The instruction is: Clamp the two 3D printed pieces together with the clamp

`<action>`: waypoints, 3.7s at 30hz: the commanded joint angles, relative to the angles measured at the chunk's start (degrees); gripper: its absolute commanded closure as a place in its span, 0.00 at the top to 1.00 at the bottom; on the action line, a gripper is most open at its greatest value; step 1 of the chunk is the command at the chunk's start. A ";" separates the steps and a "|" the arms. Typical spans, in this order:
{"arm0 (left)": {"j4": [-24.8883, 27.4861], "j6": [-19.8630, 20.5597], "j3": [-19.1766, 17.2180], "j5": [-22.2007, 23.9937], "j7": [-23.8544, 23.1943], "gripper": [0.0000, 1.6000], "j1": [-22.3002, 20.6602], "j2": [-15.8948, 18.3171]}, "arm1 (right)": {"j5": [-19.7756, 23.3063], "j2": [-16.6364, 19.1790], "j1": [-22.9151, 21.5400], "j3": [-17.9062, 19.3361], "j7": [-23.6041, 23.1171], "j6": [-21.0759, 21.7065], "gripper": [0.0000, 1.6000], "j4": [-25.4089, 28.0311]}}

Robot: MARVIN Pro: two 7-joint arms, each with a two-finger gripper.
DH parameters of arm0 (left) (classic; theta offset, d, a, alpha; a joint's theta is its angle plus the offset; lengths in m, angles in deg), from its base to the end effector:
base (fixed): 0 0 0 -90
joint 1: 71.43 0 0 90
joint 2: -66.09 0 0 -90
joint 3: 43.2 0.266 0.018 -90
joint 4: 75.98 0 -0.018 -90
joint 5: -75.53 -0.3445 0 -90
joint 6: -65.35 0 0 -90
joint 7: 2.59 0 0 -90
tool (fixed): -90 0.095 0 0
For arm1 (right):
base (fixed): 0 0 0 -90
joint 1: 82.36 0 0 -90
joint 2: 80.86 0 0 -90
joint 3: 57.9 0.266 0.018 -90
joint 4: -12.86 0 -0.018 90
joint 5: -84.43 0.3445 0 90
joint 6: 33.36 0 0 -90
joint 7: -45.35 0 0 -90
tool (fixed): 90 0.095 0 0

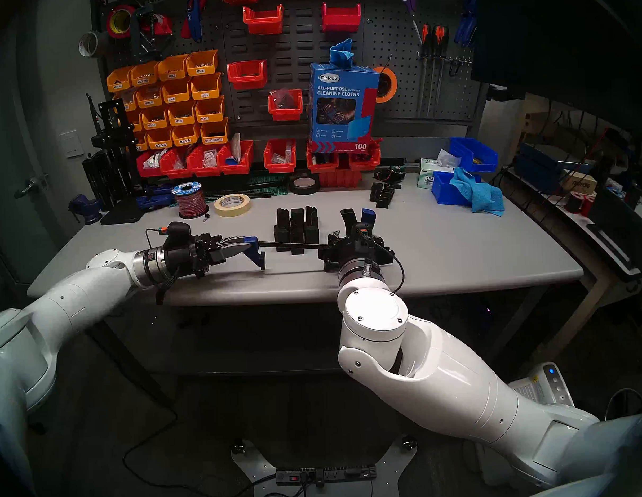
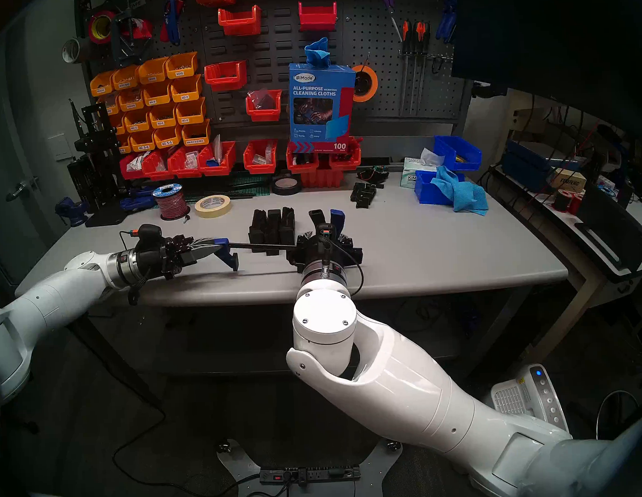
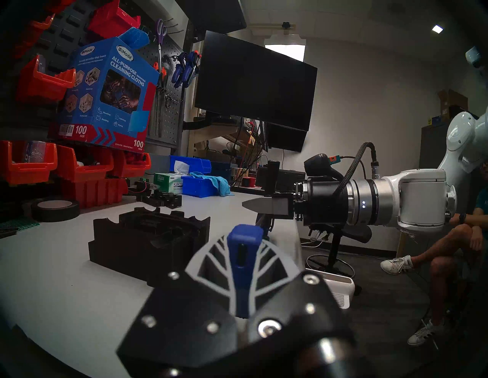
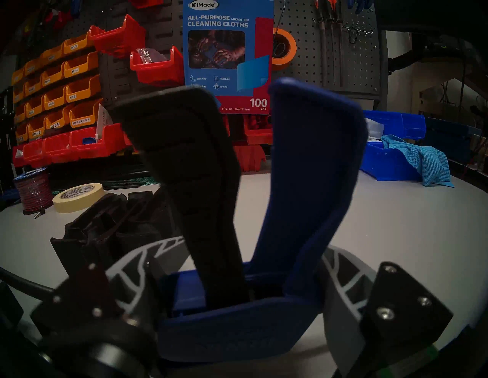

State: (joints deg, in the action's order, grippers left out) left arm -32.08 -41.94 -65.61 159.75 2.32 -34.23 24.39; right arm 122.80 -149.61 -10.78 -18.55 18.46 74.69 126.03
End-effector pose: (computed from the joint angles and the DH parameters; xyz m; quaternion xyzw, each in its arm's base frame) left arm 0.4926 0.1516 -0.2303 0.5474 -0.3893 0.5643 0.4799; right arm 0.3730 0.1884 -0.1666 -0.7572 0.0395 -0.6520 0.0019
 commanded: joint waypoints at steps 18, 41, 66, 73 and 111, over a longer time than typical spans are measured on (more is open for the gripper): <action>-0.23 -0.01 0.10 0.87 0.09 0.00 -0.98 0.23 | -0.38 0.16 -0.17 -1.73 -1.24 -0.98 0.00 -0.12; -0.29 -0.05 0.10 0.89 0.09 0.00 -0.98 0.22 | 0.72 2.89 3.10 -3.79 -4.15 -5.27 0.00 3.90; -0.28 -0.10 0.26 1.02 0.09 0.00 -1.04 0.24 | 0.85 5.50 0.51 -4.34 -5.09 -4.70 0.00 6.78; -0.29 -0.11 0.27 1.04 0.09 0.00 -1.04 0.24 | 0.76 3.90 -1.50 -4.89 -5.11 -4.32 0.00 5.07; -0.27 -0.14 0.51 1.19 0.09 0.00 -1.14 0.26 | 0.85 5.34 -3.74 -4.11 -3.70 -2.00 0.00 4.97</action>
State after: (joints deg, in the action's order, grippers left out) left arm -32.65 -42.19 -65.03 160.60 2.40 -34.59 24.71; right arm 124.03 -145.74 -13.96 -23.89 14.26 72.31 128.51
